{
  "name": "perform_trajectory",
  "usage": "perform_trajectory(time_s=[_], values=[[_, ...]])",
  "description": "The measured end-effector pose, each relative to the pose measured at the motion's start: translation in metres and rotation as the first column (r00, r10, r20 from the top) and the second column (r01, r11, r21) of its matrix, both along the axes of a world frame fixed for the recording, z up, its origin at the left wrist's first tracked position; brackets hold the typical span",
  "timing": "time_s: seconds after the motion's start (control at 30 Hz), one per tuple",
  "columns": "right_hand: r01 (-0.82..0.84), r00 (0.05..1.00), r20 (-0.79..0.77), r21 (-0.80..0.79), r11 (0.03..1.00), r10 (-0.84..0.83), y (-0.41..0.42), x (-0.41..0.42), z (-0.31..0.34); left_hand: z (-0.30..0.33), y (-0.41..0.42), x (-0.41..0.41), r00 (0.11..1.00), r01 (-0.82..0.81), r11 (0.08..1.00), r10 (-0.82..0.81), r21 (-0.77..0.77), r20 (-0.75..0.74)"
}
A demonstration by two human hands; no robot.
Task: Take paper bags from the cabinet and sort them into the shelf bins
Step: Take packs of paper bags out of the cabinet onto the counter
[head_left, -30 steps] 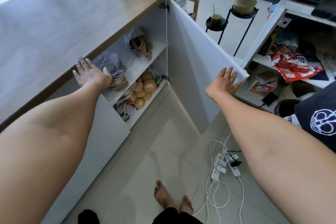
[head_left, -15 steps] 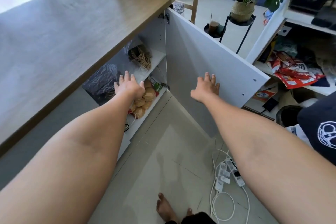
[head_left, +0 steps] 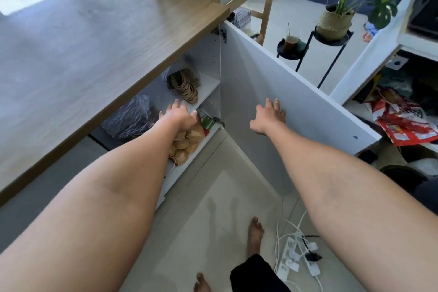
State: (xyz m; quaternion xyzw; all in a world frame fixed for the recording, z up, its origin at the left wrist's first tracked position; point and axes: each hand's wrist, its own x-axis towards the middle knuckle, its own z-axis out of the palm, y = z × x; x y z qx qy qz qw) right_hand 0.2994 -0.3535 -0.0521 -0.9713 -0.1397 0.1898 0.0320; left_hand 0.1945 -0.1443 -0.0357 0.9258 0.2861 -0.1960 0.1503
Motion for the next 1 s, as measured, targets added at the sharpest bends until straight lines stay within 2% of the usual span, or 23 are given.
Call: perform_trajectory(time_s=[0.13,0.23,0.37,0.47,0.63,0.73,0.83,0.93,1.0], values=[[-0.099,0.995,0.017,-0.024,0.995,0.099,0.018,0.056,-0.001,-0.009,0.013,0.032,0.991,-0.128,0.991,0.129,-0.036,0.021],[-0.2,0.98,-0.008,-0.038,0.979,0.2,0.034,0.083,-0.006,-0.019,0.014,0.049,0.971,-0.238,0.964,0.24,-0.122,0.001],[-0.276,0.961,-0.036,-0.028,0.961,0.275,0.065,0.109,-0.015,-0.028,0.019,0.067,0.901,-0.417,0.865,0.433,-0.278,-0.004],[-0.302,0.948,-0.101,0.015,0.953,0.302,0.092,0.12,-0.022,-0.035,0.038,0.083,0.844,-0.509,0.8,0.536,-0.319,-0.003],[-0.205,0.957,-0.185,0.124,0.971,0.225,0.127,0.146,-0.049,-0.06,0.068,0.106,0.788,-0.567,0.731,0.616,-0.379,0.01],[-0.042,0.944,-0.294,0.345,0.938,0.15,0.157,0.161,-0.081,-0.091,0.091,0.122,0.74,-0.598,0.679,0.672,-0.426,0.032],[0.103,0.911,-0.397,0.479,0.872,0.11,0.181,0.172,-0.106,-0.118,0.108,0.139,0.611,-0.651,0.591,0.78,-0.475,0.133],[0.12,0.882,-0.448,0.516,0.848,0.148,0.205,0.191,-0.136,-0.14,0.123,0.153,0.399,-0.705,0.511,0.859,-0.492,0.32],[0.157,0.883,-0.452,0.546,0.823,0.13,0.22,0.203,-0.148,-0.149,0.139,0.165,0.29,-0.72,0.446,0.889,-0.531,0.354]])
